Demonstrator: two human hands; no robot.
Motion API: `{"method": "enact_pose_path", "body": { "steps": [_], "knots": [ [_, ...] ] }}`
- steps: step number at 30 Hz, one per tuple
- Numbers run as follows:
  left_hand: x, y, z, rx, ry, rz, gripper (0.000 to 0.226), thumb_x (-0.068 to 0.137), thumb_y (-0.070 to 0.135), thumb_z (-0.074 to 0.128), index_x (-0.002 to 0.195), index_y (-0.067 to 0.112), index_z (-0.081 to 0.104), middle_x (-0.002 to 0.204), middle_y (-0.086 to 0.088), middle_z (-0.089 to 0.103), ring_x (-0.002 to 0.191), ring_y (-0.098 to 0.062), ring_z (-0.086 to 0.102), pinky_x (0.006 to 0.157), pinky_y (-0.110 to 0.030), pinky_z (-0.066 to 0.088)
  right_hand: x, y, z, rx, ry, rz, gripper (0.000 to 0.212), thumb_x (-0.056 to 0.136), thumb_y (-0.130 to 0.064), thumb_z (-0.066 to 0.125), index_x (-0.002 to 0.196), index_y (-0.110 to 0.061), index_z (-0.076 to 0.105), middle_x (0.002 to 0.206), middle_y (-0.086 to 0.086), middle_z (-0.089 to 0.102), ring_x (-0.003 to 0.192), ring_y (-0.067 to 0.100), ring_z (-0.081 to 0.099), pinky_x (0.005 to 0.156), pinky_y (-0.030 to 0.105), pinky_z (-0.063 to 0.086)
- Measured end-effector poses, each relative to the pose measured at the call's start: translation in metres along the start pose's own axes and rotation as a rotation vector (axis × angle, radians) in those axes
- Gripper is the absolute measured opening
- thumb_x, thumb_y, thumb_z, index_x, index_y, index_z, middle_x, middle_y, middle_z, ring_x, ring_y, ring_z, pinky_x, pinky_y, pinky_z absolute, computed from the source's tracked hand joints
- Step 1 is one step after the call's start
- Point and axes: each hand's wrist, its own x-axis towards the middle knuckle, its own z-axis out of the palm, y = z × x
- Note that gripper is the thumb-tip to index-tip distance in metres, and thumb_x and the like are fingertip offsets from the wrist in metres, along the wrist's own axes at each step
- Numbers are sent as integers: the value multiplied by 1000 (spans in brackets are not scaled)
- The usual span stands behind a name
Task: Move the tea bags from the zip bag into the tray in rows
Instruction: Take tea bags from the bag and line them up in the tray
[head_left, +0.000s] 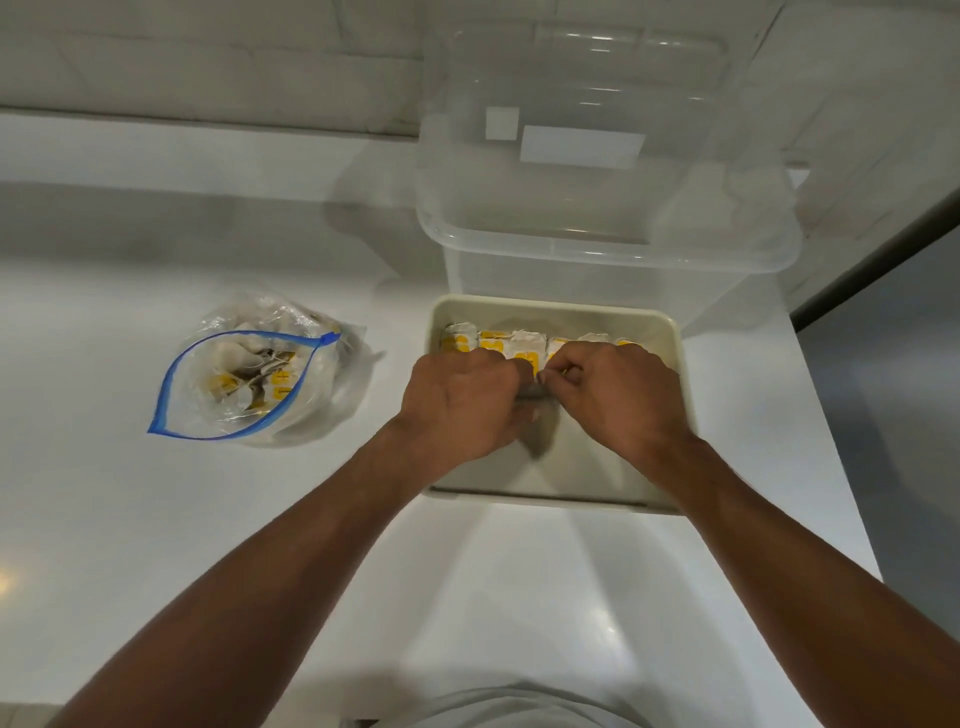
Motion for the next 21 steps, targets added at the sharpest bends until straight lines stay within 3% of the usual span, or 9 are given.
{"method": "enact_pose_path", "body": {
  "steps": [5,12,17,21],
  "knots": [
    [-35,-24,-19,-294,119,-142,29,90,58,51,107,40,65,98,14,68,92,-14,67,71,-31,54,-6,-33,-12,280,-15,-38,9,84,-50,59,83,-46,67,79,-26,68,75,2,63,68,29,51],
    [-103,-92,-27,-343,289,-307,26,89,61,54,97,41,69,82,18,64,75,-3,61,55,-21,40,-17,-96,-14,333,-11,-113,13,85,-49,64,84,-38,71,75,-24,67,70,5,62,71,35,52],
    [-129,-146,-27,-460,308,-458,18,89,56,58,88,42,68,79,20,62,61,3,52,55,-20,38,-21,-139,-9,456,-80,-253,5,87,-29,71,83,-30,74,62,-31,59,58,-1,55,62,17,36],
    [-135,-174,-19,-486,291,-468,11,89,46,61,91,39,70,83,21,68,66,-5,60,59,-24,45,-14,-170,1,466,-82,-305,4,88,-24,71,89,-27,74,67,-40,54,57,3,54,61,9,34]
  ]
}}
